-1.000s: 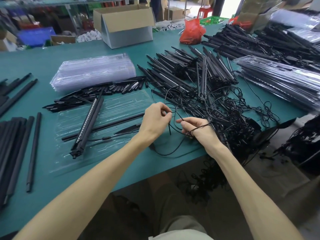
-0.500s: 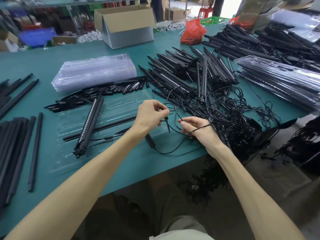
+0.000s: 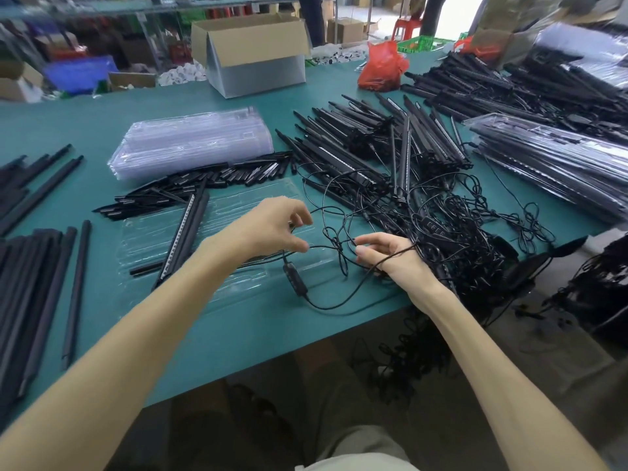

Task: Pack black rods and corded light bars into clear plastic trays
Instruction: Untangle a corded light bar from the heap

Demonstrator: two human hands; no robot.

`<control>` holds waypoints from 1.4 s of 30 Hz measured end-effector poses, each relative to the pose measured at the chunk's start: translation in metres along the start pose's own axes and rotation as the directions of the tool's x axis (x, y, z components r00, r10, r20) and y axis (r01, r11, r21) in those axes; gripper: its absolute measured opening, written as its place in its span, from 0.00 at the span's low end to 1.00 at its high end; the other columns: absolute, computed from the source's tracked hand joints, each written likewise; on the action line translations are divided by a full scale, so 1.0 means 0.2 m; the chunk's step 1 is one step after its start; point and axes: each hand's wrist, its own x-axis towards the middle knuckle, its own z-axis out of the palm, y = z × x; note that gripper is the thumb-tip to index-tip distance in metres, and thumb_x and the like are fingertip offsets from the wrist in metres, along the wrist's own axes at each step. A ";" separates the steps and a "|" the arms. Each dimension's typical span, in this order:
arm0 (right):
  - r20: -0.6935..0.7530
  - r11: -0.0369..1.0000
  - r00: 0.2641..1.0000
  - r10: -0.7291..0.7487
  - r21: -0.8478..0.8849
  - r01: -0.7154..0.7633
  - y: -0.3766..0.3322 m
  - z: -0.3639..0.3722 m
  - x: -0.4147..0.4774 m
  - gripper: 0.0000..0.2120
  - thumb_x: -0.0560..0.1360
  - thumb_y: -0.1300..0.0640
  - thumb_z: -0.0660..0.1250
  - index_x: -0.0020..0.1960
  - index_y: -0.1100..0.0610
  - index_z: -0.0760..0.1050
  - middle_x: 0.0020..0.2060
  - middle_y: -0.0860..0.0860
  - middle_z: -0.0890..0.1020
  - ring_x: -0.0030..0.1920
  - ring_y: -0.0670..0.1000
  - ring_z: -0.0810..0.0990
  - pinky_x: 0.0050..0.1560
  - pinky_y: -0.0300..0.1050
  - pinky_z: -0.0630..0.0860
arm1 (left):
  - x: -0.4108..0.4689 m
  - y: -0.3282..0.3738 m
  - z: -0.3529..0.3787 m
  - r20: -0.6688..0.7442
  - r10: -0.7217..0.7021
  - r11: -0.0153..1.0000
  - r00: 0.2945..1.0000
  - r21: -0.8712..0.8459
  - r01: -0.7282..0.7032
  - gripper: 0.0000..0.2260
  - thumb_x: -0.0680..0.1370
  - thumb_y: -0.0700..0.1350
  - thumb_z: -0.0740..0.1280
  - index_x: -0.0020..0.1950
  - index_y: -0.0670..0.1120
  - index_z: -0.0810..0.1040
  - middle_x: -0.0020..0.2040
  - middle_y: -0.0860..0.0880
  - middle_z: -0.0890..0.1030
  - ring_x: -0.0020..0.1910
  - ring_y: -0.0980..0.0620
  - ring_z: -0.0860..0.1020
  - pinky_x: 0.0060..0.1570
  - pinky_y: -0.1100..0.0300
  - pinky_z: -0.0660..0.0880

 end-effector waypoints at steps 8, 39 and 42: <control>0.008 1.000 1.000 0.013 -0.028 -0.013 0.00 0.01 0.00 0.06 0.78 0.56 0.71 0.54 0.49 0.82 0.42 0.49 0.87 0.50 0.52 0.86 0.38 0.34 0.75 | -0.09 -0.08 0.05 0.115 0.034 0.997 0.993 0.063 -0.041 0.05 0.73 0.46 0.77 0.48 0.51 0.86 0.45 0.51 0.79 0.40 0.56 0.76 0.40 0.62 0.73; 0.083 1.000 0.997 0.012 -0.003 -0.012 -0.01 -0.02 -0.02 0.23 0.71 0.66 0.77 0.63 0.53 0.78 0.44 0.50 0.81 0.45 0.46 0.79 0.49 0.36 0.78 | 0.16 0.05 -0.12 -0.680 -0.058 0.961 0.731 -0.236 -0.144 0.07 0.80 0.44 0.69 0.56 0.45 0.84 0.50 0.49 0.81 0.44 0.57 0.77 0.50 0.64 0.75; 0.075 1.000 0.997 -0.019 0.006 0.018 -0.01 -0.02 -0.02 0.26 0.72 0.67 0.76 0.66 0.50 0.76 0.44 0.51 0.80 0.44 0.45 0.78 0.50 0.37 0.77 | 0.18 -0.01 -0.15 -0.711 -0.182 0.951 0.680 -0.304 -0.064 0.08 0.81 0.47 0.67 0.56 0.46 0.84 0.53 0.48 0.80 0.49 0.53 0.77 0.49 0.64 0.73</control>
